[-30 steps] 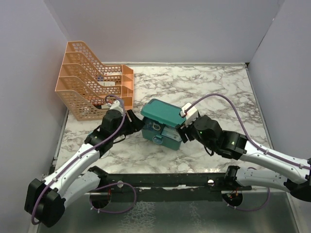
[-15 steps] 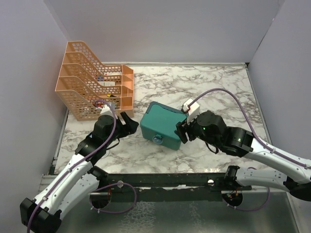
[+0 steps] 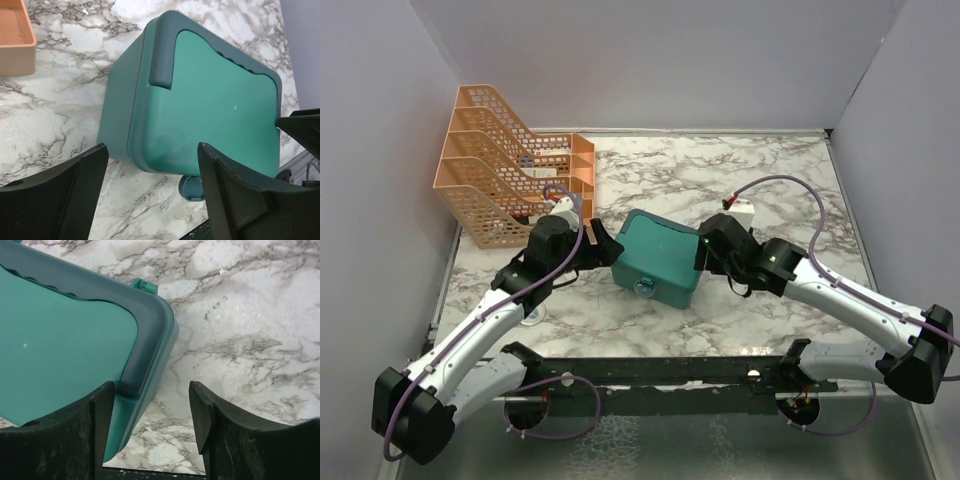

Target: Organize the medicine kit

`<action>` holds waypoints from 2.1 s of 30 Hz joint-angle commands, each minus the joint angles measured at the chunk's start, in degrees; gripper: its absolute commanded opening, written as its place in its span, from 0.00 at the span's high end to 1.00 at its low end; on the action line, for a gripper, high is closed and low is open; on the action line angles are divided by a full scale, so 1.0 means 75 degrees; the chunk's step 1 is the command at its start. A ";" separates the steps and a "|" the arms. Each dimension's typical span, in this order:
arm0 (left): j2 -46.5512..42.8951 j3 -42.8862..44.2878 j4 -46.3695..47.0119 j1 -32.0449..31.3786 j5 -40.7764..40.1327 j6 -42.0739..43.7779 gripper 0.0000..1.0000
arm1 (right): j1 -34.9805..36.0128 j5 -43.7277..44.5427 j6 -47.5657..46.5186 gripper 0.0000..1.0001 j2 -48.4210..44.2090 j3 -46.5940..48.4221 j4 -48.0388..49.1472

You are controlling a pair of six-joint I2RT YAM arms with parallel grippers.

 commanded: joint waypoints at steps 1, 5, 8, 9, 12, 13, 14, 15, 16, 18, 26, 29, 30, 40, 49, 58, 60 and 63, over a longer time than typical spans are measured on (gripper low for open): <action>0.0388 0.0099 0.0248 -0.0012 0.0616 0.0171 0.29 | -0.0142 -0.0685 0.0813 0.41 -0.0338 -0.0424 0.0160; 0.0572 -0.0049 0.0398 0.0004 0.0604 0.0139 0.41 | -0.0164 -0.1322 0.0701 0.51 -0.0319 -0.0703 0.0573; 0.0689 -0.0116 0.0518 0.0002 0.0712 0.0116 0.48 | -0.0412 -0.1814 0.0455 0.59 -0.0300 -0.0813 0.0894; 0.0729 -0.0132 0.0535 0.0002 0.0727 0.0125 0.51 | -0.0523 -0.1772 0.0424 0.60 -0.0285 -0.0773 0.0901; 0.0728 -0.0128 0.0355 0.0004 0.0508 0.0193 0.54 | -0.0749 -0.1228 0.0291 0.58 -0.0188 -0.0369 0.0646; 0.0693 -0.0100 0.0195 0.0004 0.0328 0.0217 0.53 | -0.0801 -0.1063 0.0181 0.56 -0.0159 -0.0194 0.0617; 0.0644 -0.0040 0.0006 -0.0002 0.0113 0.0242 0.49 | -0.0835 -0.0897 0.0048 0.52 -0.0126 -0.0011 0.0647; 0.0584 0.0020 -0.0190 0.0003 -0.0111 0.0244 0.44 | -0.0866 -0.0755 -0.0144 0.48 -0.0088 0.0149 0.0711; 0.0514 0.0081 -0.0422 0.0004 -0.0355 0.0247 0.38 | -0.0922 -0.0686 -0.0353 0.45 0.0022 0.0307 0.0804; 0.0319 0.0155 -0.0756 0.0014 -0.0665 0.0259 0.25 | -0.1258 -0.0893 -0.0979 0.40 0.0300 0.0541 0.1150; -0.0295 -0.0364 -0.0581 0.0025 0.0307 -0.0746 0.10 | -0.2358 -0.3800 -0.3146 0.37 0.1764 0.0883 0.2761; -0.0404 -0.0748 0.0106 0.0027 0.0727 -0.1411 0.10 | -0.2525 -0.4689 -0.3583 0.37 0.1997 0.0750 0.3307; -0.0424 -0.0855 0.0331 0.0027 0.0792 -0.1659 0.09 | -0.2576 -0.4869 -0.3680 0.37 0.2030 0.0696 0.3418; 0.0099 -0.0982 0.1629 0.0028 0.0630 -0.2049 0.29 | -0.2780 -0.6380 -0.3413 0.41 0.1702 -0.0316 0.3381; 0.1197 -0.0641 0.2225 0.0042 0.0744 -0.1306 0.53 | -0.2780 -0.7217 -0.2799 0.47 0.0976 -0.1331 0.3258; 0.2817 0.0416 0.2553 0.0074 0.1863 -0.0431 0.56 | -0.2780 -0.7488 -0.1895 0.52 0.0552 -0.1983 0.3545; 0.3119 0.0711 0.2536 0.0086 0.2036 -0.0338 0.56 | -0.2780 -0.7355 -0.1587 0.54 0.0510 -0.2075 0.3639; 0.3270 0.0969 0.2374 0.0118 0.1820 -0.0159 0.55 | -0.2784 -0.6919 -0.1156 0.54 0.0401 -0.2225 0.3745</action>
